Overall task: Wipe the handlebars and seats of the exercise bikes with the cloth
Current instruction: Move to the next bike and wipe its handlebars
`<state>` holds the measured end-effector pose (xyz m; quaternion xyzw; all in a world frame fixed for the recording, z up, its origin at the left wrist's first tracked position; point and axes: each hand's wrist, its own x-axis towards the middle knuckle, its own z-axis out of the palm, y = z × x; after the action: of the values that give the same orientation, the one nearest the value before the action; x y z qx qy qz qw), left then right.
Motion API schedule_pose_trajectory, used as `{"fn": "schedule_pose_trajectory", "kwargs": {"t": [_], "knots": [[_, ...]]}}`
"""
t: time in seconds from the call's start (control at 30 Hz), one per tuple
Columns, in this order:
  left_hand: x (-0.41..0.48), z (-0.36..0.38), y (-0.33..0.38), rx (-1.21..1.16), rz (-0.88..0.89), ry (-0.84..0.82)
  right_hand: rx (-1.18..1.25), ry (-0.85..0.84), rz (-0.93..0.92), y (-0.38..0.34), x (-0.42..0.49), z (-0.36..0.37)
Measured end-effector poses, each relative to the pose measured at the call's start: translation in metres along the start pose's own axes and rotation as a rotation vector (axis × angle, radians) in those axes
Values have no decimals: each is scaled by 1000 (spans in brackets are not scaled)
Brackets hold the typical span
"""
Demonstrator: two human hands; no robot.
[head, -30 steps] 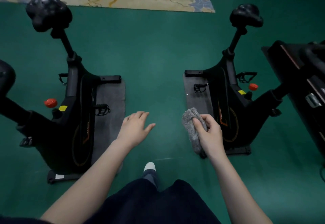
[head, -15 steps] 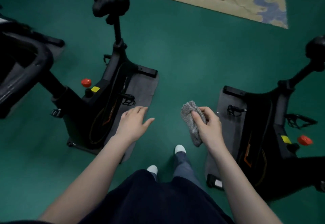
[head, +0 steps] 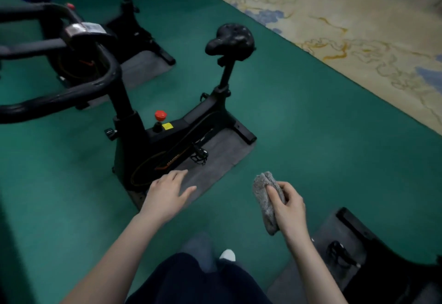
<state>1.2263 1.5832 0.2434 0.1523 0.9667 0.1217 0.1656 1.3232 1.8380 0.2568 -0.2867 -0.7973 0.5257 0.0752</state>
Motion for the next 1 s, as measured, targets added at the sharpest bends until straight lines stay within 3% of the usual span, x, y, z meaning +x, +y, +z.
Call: {"fn": "schedule_pose_trajectory", "kwargs": {"t": [0.27,0.57,1.0], "knots": [[3,-1,-28,-47,-290,49,-21,-322,-173,-52,65,50],[51,-16,-64,-172,-496,143,-32,-592,-369,-126,137,130],[56,-35,-98,-287,-839,238,44,-832,-541,-217,190,217]]}}
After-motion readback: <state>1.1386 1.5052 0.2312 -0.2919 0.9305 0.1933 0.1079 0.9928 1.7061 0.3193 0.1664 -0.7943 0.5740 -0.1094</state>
